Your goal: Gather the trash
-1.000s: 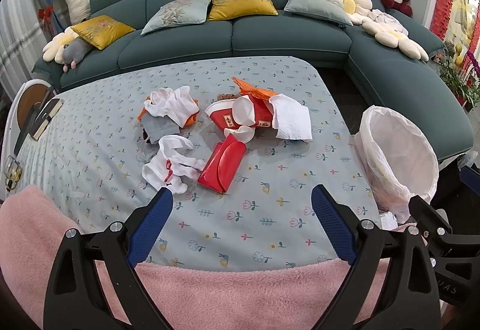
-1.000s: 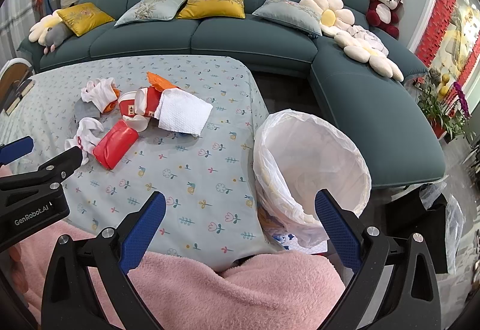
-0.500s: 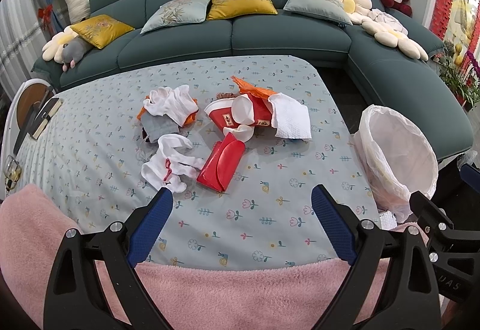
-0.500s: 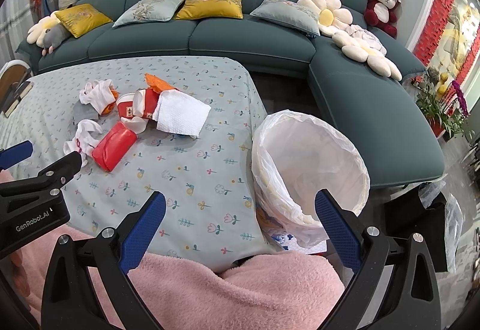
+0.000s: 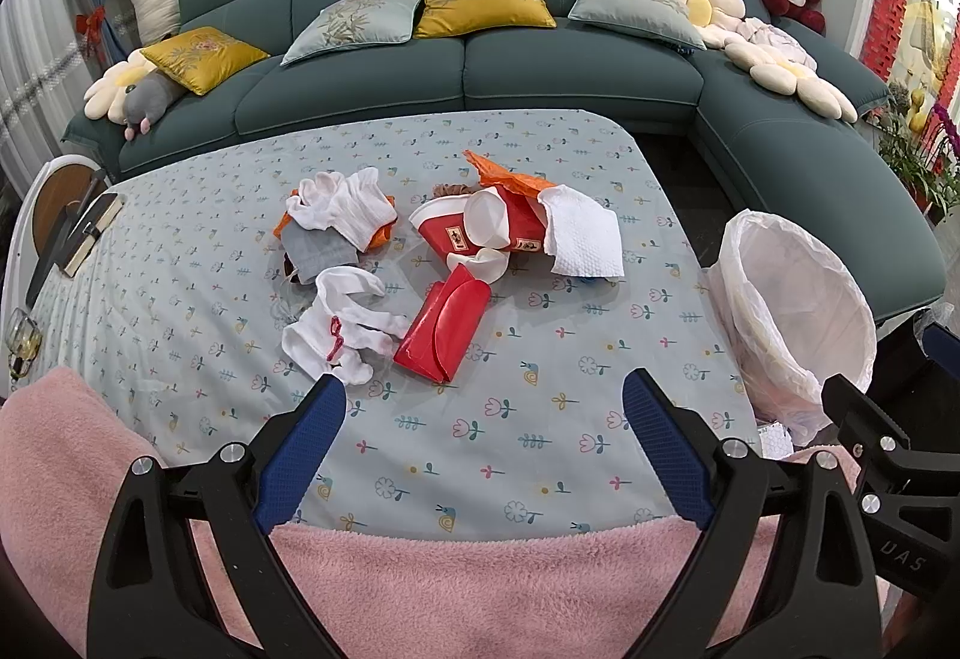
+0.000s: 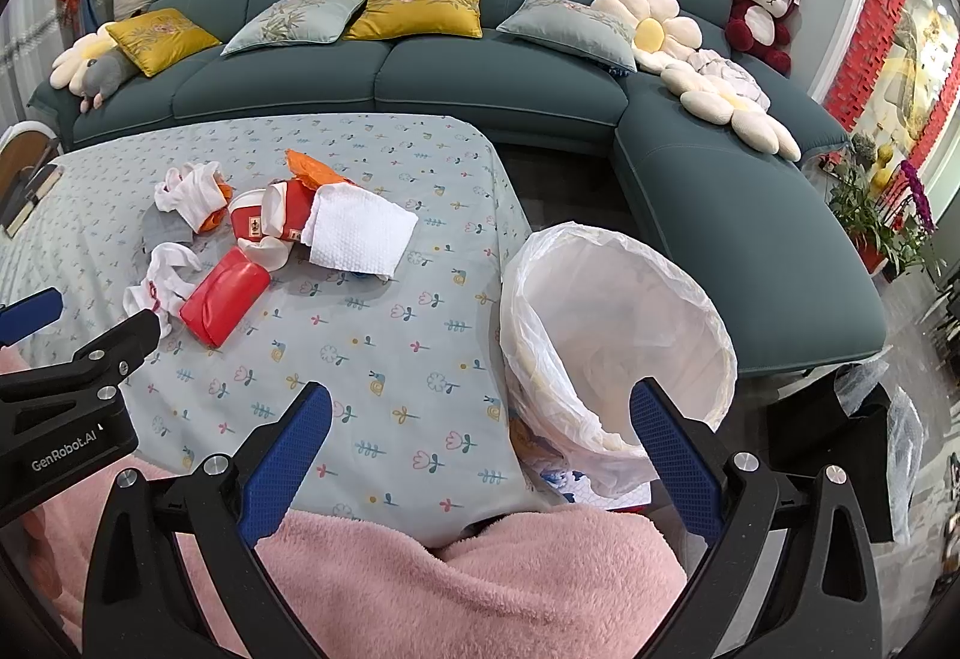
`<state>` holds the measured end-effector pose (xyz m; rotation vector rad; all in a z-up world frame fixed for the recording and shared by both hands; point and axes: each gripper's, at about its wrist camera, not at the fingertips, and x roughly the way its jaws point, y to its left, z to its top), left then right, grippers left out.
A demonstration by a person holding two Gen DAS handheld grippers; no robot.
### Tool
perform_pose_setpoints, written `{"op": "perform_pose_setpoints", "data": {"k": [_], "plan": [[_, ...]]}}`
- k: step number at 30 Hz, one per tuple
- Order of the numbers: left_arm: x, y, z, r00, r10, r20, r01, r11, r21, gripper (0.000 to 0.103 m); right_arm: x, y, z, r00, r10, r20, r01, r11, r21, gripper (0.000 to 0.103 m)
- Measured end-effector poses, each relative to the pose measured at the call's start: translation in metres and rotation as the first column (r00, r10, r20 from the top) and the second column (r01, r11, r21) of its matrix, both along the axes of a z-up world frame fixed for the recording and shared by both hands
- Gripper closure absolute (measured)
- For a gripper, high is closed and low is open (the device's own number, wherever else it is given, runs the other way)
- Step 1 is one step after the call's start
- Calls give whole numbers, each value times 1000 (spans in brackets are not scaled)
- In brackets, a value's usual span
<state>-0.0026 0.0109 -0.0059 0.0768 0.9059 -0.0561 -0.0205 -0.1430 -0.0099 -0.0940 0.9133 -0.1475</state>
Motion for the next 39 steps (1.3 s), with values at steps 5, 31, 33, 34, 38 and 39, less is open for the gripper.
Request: {"op": "perform_pose_setpoints", "data": {"k": [5,31,33,34,38,39], "plan": [[0,0,0,1000,0,1,0,1000,0,14,1,0,1,1000,-1,1,1,1000,-3,7],[1,-1,1,1000,-7,11,8,1000,-5,14,-1,-1,4,999,-31,31,30,999,18,7],[0,-2,1,1000,-12,18,12,1000,-6,14,-1,-2,5,998,-37,41,36,999,26,7],[0,-1,1,1000,-12,20,12,1000,-8,14,-1,-2,5,998,-40,45,38,999,29,7],[0,0,0,999,-12,43,12,1000,-12,14,-1,-1,5,997,-46,61,42,998,56,7],[0,1,0,999,-14,47,14,1000,-18,14,0,-1,5,997,-50,64,45,997,64,7]]}}
